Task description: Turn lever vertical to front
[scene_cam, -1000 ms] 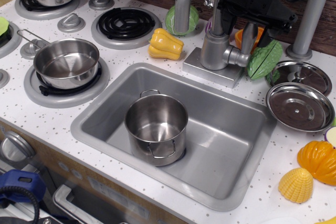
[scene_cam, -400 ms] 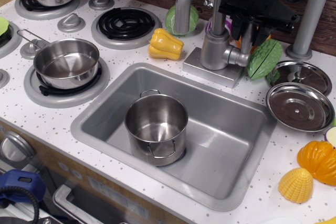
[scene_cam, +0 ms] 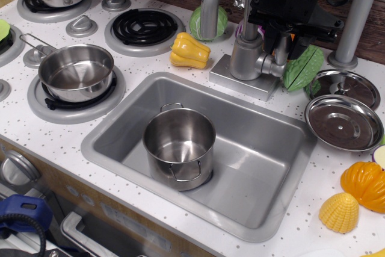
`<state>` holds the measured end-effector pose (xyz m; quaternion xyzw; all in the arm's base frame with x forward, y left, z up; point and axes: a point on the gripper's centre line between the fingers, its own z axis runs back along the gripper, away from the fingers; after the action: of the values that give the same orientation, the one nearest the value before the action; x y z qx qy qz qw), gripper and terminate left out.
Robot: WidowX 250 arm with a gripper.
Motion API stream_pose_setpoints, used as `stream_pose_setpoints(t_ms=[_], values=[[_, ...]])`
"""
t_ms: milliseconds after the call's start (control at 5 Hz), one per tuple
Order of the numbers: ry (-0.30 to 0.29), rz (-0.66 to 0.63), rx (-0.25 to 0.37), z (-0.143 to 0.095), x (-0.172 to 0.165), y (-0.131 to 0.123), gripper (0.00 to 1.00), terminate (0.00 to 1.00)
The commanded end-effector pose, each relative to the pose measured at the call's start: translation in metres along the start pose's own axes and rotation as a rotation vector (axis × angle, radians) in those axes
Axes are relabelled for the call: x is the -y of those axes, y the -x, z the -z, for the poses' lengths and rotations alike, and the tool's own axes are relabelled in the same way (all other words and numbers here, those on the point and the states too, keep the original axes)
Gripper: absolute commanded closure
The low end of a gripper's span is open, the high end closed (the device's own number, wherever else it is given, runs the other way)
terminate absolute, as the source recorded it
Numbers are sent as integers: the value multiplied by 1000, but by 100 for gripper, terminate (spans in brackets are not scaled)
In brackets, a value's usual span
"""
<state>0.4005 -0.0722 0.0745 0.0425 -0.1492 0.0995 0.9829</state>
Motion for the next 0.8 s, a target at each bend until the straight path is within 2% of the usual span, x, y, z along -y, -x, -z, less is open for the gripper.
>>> stream_pose_setpoints(t_ms=[0, 200, 400, 600], values=[[143, 31, -15, -14, 24, 6, 100, 0], [192, 36, -78, -9, 32, 16, 100, 0], [207, 47, -145, -14, 36, 26, 100, 0], [178, 63, -209, -22, 45, 37, 100, 0]])
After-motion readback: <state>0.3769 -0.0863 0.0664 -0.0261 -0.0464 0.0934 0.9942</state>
